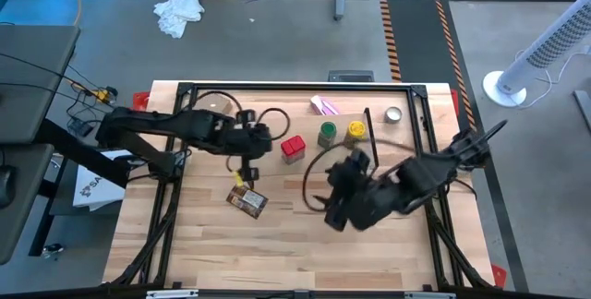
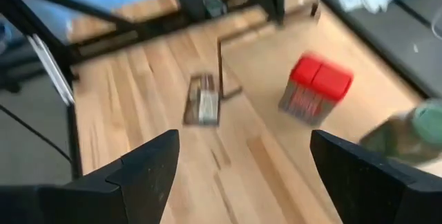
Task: Shelf spices
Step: Put the seasoning pack on the shelf
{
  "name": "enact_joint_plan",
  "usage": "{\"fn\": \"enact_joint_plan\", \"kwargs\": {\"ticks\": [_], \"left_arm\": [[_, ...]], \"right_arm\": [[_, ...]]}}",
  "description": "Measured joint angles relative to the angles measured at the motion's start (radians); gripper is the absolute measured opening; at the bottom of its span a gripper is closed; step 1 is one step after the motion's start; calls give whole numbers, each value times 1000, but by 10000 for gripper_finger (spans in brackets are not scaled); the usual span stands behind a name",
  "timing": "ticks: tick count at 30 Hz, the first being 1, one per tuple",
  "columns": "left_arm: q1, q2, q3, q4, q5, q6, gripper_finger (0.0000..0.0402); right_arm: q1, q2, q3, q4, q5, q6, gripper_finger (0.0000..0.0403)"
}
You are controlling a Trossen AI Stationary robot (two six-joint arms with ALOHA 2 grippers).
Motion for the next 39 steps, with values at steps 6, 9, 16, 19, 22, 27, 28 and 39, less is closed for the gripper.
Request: {"fn": "enact_joint_plan", "kwargs": {"ticks": [6, 9, 16, 19, 22, 27, 28, 39], "left_arm": [[-88, -172, -43, -71, 69, -166, 0], [-193, -288, -117, -107, 46, -298, 0], [-483, -508, -471, -37, 50, -761, 10], [-530, -513, -610, 138, 120, -802, 32], [-534, -466, -696, 297, 200, -757, 66], [-517, -347, -738, 278, 192, -648, 136], [-509, -326, -738, 274, 161, -632, 151], [-342, -101, -738, 372, 101, -336, 229]], "right_arm": [[47, 97, 0, -159, -15, 135, 322], [69, 111, 0, -266, -25, 241, 314], [148, 108, 0, -349, 0, 418, 214], [172, 111, 1, -344, -7, 473, 161], [182, 113, 1, -345, -15, 514, 120], [182, 113, 1, -335, -85, 542, 35], [180, 113, 1, -326, -91, 541, 18], [143, 113, 1, -277, -52, 587, 3]]}}
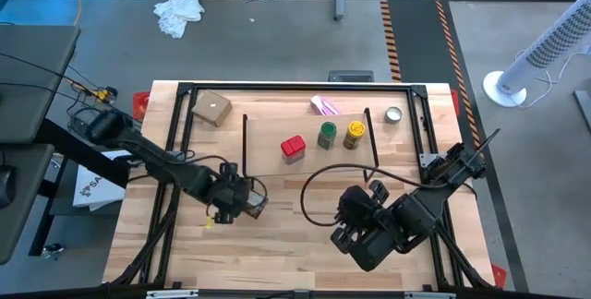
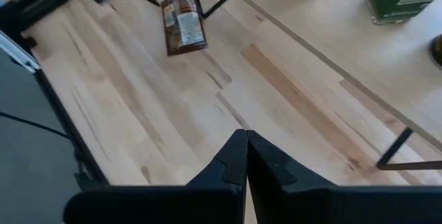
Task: Shelf spices
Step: Put the seasoning pack on the shelf
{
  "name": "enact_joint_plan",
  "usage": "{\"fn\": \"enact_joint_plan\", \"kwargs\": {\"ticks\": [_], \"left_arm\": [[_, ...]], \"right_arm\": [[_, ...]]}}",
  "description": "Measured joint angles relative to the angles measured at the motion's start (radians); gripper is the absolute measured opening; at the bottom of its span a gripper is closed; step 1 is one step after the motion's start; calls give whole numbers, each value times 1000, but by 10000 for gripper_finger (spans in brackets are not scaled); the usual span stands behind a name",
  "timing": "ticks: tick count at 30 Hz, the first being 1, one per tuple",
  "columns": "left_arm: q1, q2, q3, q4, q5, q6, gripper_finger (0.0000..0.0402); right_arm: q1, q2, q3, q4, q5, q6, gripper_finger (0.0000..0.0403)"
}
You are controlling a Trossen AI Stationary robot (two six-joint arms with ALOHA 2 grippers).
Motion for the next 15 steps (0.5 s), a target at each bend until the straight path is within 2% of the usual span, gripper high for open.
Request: {"fn": "enact_joint_plan", "kwargs": {"ticks": [4, 7, 9, 15], "left_arm": [[25, 50, -11, 7, -85, 27, 228], [39, 73, -52, 40, -110, 17, 202], [47, 79, -80, 60, -100, 11, 166], [51, 63, -91, 85, -196, -100, 25]], "right_arm": [[0, 0, 0, 32, 0, 5, 2], [0, 1, 0, 39, 0, 23, 1], [0, 1, 0, 40, 0, 42, 1], [0, 1, 0, 40, 2, 60, 0]]}}
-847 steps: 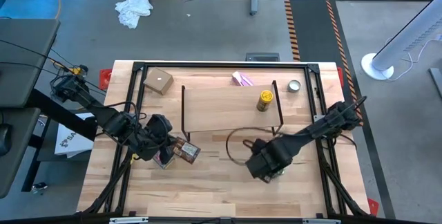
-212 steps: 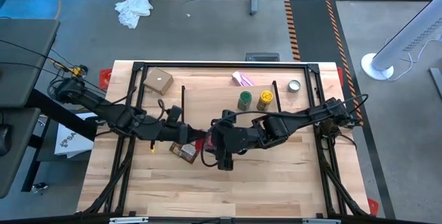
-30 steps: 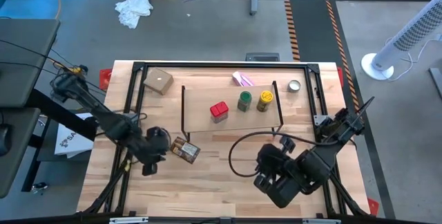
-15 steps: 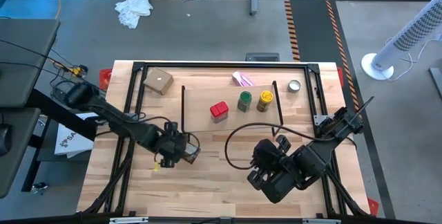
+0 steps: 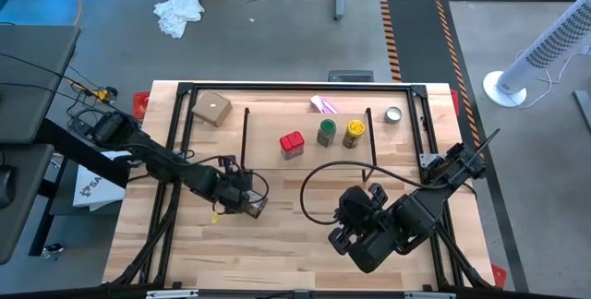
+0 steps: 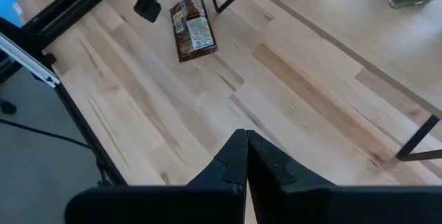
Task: Shelf spices
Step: Put the seasoning pack on the shelf
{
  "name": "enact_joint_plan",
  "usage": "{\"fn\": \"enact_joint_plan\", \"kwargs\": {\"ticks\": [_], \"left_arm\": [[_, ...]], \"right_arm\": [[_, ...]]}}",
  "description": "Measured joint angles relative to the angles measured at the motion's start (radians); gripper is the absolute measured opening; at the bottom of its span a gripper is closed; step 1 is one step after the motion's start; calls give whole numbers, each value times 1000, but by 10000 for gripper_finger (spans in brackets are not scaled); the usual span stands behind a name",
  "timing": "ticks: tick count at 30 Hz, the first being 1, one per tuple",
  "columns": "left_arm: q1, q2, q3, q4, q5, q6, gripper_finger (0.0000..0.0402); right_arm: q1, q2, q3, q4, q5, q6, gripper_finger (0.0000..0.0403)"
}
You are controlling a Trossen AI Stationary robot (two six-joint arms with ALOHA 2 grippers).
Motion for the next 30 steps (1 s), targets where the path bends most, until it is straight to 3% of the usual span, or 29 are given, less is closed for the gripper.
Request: {"fn": "enact_joint_plan", "kwargs": {"ticks": [13, 24, 30], "left_arm": [[-23, 87, -6, 106, 46, -74, 1], [-194, 106, 19, 133, 168, -386, 0], [-240, 56, 138, 52, 81, -412, 0]], "right_arm": [[0, 0, 0, -22, 3, -3, 0], [1, 0, 0, -23, 3, -30, 0], [-8, 0, 0, 83, 29, -104, 0]]}}
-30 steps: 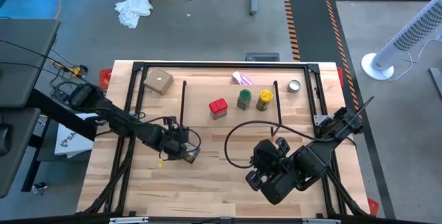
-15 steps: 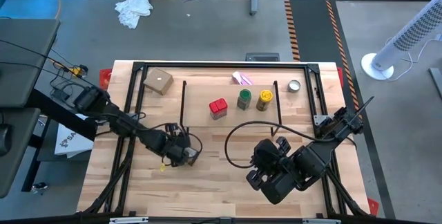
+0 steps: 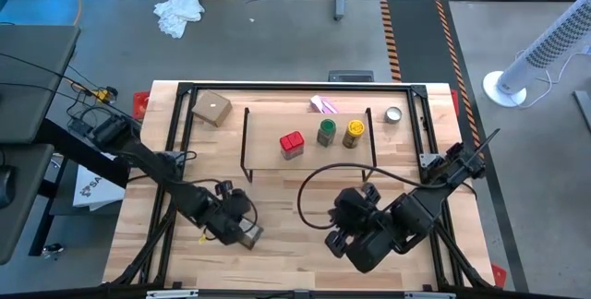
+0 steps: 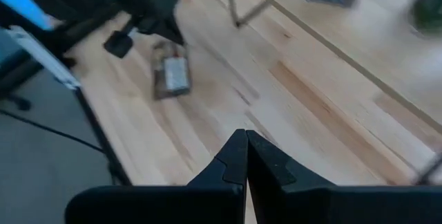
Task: Shelf spices
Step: Put the seasoning pack on the shelf
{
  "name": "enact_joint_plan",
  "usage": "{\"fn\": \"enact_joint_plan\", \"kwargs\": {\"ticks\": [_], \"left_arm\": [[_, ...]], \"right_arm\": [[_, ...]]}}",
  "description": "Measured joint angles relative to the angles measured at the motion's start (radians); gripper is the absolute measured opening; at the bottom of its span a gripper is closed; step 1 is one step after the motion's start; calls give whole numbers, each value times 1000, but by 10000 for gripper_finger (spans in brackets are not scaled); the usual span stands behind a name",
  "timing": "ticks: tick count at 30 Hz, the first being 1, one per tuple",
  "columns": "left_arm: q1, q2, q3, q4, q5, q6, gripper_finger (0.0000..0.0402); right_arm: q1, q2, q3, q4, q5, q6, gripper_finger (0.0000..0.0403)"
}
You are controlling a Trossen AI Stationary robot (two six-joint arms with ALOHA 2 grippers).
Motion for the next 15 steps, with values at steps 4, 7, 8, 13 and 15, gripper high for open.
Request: {"fn": "enact_joint_plan", "kwargs": {"ticks": [4, 7, 8, 13, 15], "left_arm": [[-32, -85, 67, -57, -53, 24, 0], [-89, -142, 73, -114, -64, -11, 0], [-114, -151, 73, -151, -65, -58, 0], [-291, -138, 70, -311, -77, -402, 0], [-357, -113, 70, -320, -78, -516, 0]], "right_arm": [[-30, 1, 0, 160, -39, -137, 0], [-76, 23, 0, 321, -169, -287, 0], [-93, 38, 0, 367, -206, -333, 0], [-175, 144, 0, 563, -352, -477, 5], [-210, 201, 0, 645, -469, -525, 13]]}}
